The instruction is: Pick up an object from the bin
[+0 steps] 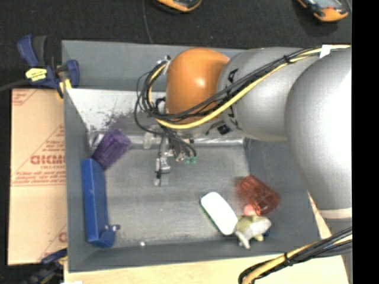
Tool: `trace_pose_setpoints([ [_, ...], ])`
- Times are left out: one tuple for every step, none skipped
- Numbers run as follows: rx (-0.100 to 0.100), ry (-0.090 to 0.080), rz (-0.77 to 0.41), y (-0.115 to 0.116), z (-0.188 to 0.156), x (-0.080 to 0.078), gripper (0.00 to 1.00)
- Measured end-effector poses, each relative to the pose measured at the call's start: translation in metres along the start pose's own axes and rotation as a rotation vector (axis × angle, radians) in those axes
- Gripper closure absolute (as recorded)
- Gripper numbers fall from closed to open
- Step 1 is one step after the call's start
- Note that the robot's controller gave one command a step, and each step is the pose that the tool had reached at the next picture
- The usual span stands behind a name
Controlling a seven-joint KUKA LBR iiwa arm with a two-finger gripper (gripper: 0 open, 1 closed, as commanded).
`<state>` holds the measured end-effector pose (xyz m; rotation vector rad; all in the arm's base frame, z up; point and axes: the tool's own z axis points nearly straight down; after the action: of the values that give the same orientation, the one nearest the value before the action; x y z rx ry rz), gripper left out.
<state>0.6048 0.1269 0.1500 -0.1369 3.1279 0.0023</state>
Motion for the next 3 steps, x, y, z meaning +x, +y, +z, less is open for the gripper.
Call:
trace_pose_setpoints([
  [0.0,0.005,0.051,0.058,-0.005,-0.04,0.0],
  [0.001,-0.004,-0.35,0.085,0.006,-0.048,0.0],
  [-0.003,-0.013,-0.422,0.075,0.05,-0.053,0.0],
])
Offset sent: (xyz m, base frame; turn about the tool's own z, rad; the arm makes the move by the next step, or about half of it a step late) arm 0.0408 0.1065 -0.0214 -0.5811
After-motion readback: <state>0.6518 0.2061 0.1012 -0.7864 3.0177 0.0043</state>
